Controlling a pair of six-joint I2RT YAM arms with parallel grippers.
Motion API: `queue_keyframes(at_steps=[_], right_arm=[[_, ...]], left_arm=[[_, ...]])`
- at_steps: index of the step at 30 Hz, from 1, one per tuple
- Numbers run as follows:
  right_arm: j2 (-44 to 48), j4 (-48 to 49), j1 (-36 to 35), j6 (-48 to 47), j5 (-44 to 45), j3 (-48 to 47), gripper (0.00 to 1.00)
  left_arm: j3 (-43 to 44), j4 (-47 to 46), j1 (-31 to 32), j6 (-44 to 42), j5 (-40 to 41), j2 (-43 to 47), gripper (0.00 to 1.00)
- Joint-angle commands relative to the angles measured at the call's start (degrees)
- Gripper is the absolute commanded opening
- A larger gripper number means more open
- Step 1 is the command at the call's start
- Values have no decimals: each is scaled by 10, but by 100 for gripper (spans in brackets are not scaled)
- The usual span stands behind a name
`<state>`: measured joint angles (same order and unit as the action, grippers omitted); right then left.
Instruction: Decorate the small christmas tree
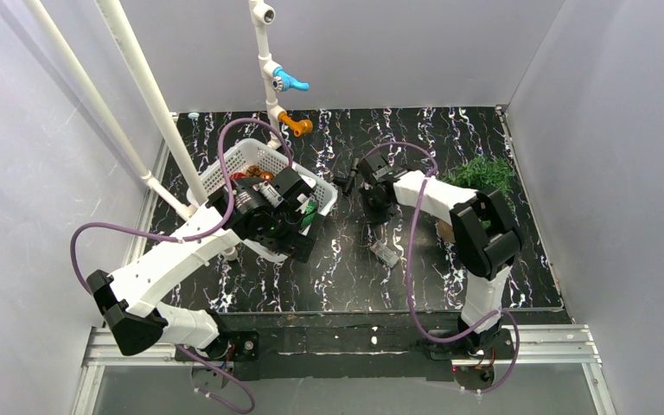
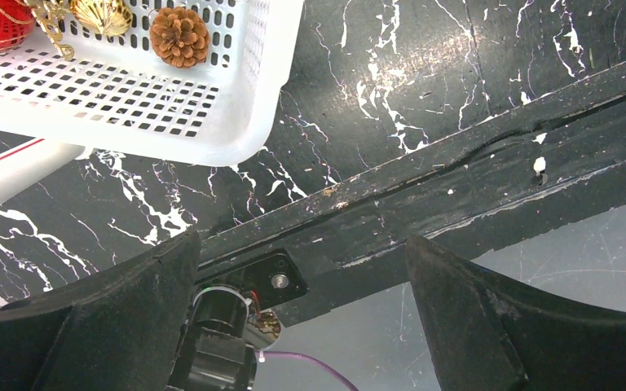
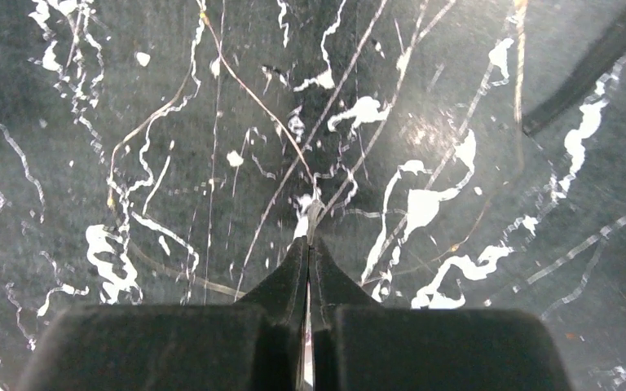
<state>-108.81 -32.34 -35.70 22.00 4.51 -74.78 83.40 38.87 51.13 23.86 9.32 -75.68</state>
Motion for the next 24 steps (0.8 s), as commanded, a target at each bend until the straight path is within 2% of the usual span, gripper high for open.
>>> queue_keyframes(at_steps=[1,11,16,20,24], right_arm=[[105,-32,-2,-17,26,-23,1],[365,-101,-2,-73,88,-61,1],[424,-153,-2,-91,100,-102,1],[441,-185,-2,-86,80,-125,1],[465,-201,-2,-79,62,-136,1]], left_arm=[[6,46,2,-2,-3,1,99],[70,36,1,-30,-19,-19,99],[119,5,1,-92,-10,-22,99],[120,-76,1,-177,-17,-6,100],[36,-245,1,-256,-58,34,99]])
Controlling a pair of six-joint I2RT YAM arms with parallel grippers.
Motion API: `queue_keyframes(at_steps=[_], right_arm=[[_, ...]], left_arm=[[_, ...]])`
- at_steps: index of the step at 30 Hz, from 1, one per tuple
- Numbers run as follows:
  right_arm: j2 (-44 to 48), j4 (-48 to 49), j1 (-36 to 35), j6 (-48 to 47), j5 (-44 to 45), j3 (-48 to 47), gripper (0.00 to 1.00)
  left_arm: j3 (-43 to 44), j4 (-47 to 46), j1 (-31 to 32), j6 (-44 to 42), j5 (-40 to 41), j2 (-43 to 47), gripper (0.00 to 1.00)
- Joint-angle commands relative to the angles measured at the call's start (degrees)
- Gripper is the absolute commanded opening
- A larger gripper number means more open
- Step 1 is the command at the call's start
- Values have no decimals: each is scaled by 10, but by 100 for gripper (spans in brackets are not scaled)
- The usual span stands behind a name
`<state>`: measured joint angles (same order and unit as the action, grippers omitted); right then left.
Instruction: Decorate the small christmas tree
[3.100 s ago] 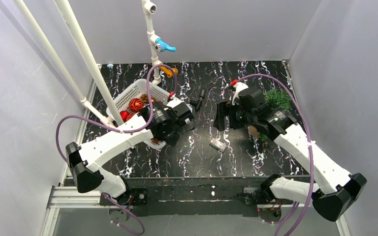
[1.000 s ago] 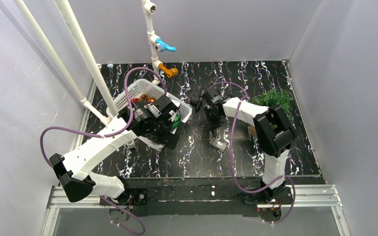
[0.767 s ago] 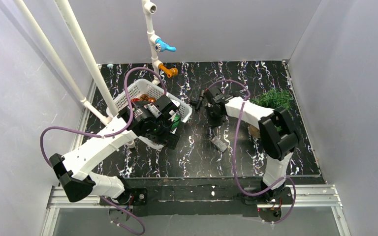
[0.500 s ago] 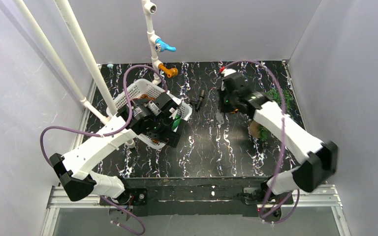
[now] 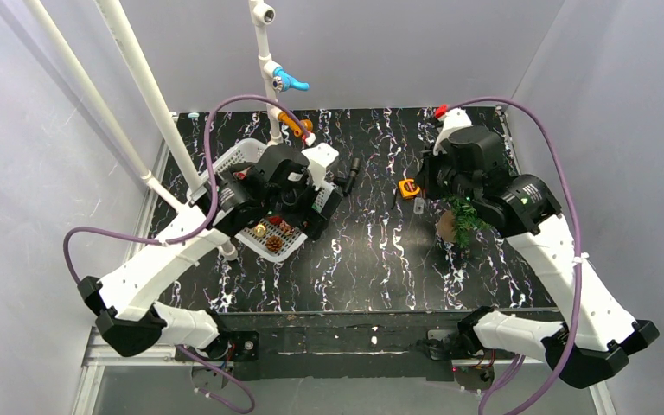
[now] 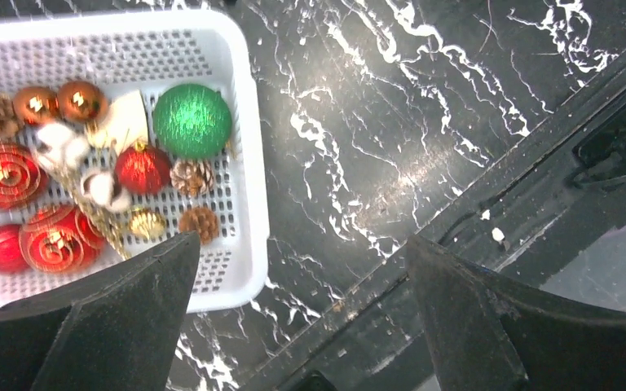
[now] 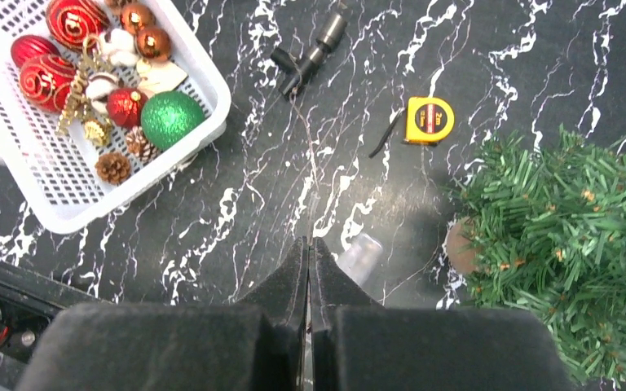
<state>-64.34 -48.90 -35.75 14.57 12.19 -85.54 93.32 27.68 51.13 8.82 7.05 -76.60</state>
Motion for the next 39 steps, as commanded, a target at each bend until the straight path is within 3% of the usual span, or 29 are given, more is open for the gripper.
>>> queue_keyframes(at_steps=[1,6,12,16,20,29,34,35,37,39], right_arm=[[26,-42,-1,-4,-15,-34,1],[43,-85,-1,-14,-18,-78,1],[55,-106,-1,-4,-71,-113,1],[63,-113,-1,-1,-83,-125,1],[70,-120,-1,0,-85,-131,1],[86,-131,-1,2,-75,-129,1],[99,-119,-1,4,-71,-122,1],[100,-121,-1,4,-69,-122,1],[102,-120,-1,4,-61,-118,1],[106,-119,-1,2,-41,-112,1]], left_arm=[[-89,-175,1,-114,-45,54,100],[-62,-232,-2,-147,-69,29,94],[-68,-344,-6,-228,-221,11,88],[-21,-337,-24,-242,-314,-26,84],[-27,-376,-27,-283,-389,-45,79],[-18,-416,-28,-314,-391,-111,75],[-28,-433,-30,-352,-346,-127,73],[-27,-431,-32,-354,-346,-129,69],[-16,-406,-37,-357,-357,-136,51],[-15,-392,-38,-356,-353,-143,20]])
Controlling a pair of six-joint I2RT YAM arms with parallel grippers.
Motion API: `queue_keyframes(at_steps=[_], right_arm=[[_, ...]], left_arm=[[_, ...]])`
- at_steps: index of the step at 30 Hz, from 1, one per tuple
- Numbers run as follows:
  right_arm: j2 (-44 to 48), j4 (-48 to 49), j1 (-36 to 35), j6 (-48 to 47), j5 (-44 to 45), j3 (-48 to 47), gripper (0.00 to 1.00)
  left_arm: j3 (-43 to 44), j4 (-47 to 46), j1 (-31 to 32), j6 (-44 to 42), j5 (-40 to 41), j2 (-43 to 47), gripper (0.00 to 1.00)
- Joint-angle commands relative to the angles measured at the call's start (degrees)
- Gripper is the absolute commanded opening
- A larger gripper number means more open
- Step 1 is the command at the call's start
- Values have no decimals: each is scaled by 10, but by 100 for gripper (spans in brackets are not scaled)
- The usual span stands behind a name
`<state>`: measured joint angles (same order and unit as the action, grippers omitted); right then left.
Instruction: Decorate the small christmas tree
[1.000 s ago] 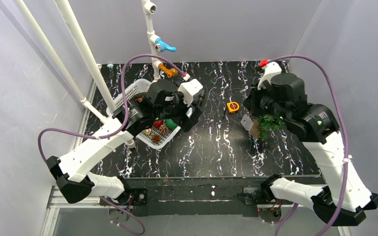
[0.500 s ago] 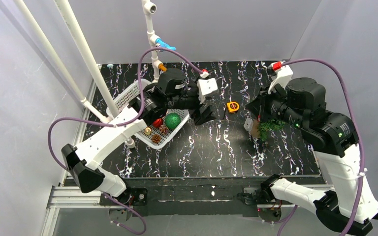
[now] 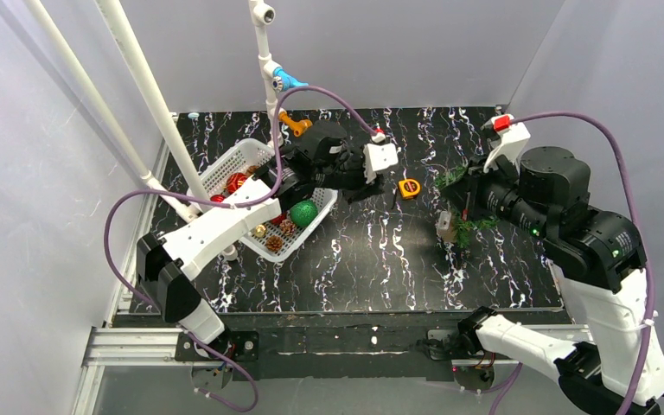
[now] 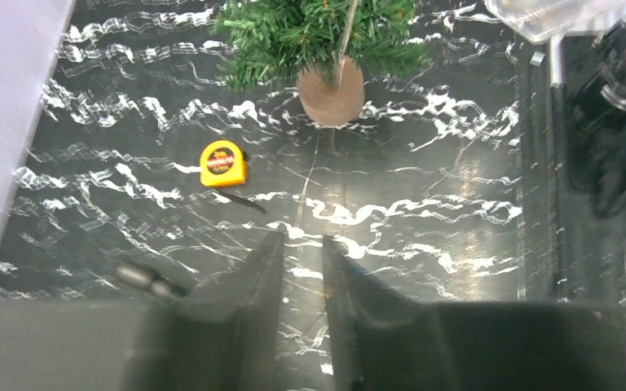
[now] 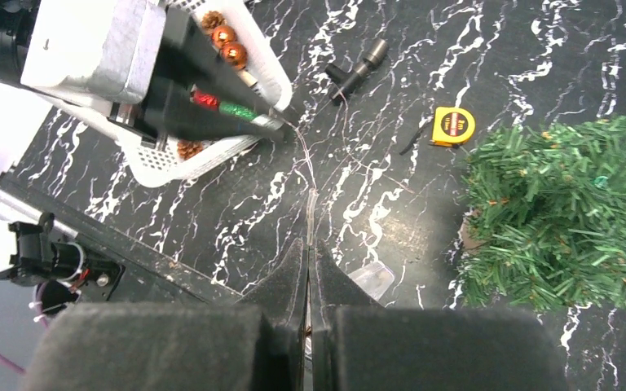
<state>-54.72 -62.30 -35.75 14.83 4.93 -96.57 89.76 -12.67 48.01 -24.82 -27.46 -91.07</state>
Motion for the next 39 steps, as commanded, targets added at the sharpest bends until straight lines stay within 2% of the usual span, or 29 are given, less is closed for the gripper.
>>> queue_keyframes(at_steps=[1,3,5,7,8,10,13,20,39], right_arm=[[11,12,-1,-3,46,2,1],[9,-3,-1,-2,103,5,1],[-4,-43,0,1,201,-1,1],[-36,-72,18,-10,292,-23,1],[-50,-72,66,-25,308,-44,1],[-49,-74,92,-36,319,-39,1],[-34,-73,113,-44,334,-15,1],[3,-55,180,-42,335,55,1],[53,-1,236,17,316,219,1]], left_arm=[[15,5,-8,-10,7,1,0],[9,-14,-8,35,49,-2,0],[40,-19,-8,119,92,-20,0],[122,-12,-8,239,74,-81,0],[237,55,-7,328,57,-152,0],[264,30,-4,380,54,-180,0],[267,3,11,386,74,-192,0],[310,10,48,362,98,-233,0],[320,-13,98,324,119,-266,0]])
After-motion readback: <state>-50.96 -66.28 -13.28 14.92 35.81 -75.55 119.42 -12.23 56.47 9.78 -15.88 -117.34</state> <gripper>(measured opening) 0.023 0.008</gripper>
